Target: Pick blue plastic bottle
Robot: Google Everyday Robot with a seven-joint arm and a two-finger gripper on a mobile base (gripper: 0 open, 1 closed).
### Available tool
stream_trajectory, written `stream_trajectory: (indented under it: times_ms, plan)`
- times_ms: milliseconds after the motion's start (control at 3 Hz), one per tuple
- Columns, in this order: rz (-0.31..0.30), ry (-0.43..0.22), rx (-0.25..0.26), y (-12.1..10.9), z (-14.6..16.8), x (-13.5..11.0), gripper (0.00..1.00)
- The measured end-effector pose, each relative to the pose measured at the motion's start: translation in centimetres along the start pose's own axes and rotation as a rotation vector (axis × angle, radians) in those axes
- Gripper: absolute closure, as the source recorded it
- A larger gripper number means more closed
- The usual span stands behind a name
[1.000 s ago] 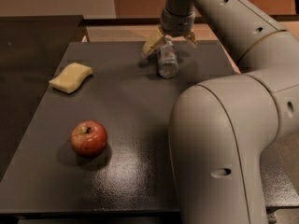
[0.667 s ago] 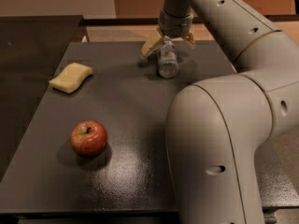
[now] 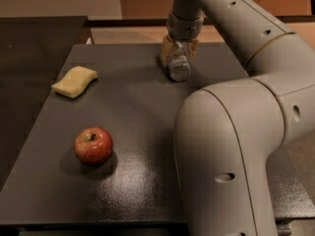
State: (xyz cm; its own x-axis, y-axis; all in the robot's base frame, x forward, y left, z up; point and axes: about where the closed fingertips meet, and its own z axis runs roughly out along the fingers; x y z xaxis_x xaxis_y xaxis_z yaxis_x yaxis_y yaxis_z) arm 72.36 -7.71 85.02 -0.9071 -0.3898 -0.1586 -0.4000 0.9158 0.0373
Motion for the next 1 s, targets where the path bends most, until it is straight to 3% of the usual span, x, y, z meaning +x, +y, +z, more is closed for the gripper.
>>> stream_trajectory:
  times_ms: [667, 1000]
  plan:
    - [-0.033, -0.024, 0.017, -0.4, -1.3, 0.3, 0.88]
    - [-0.101, -0.071, 0.002, 0.0, -2.9, 0.1, 1.0]
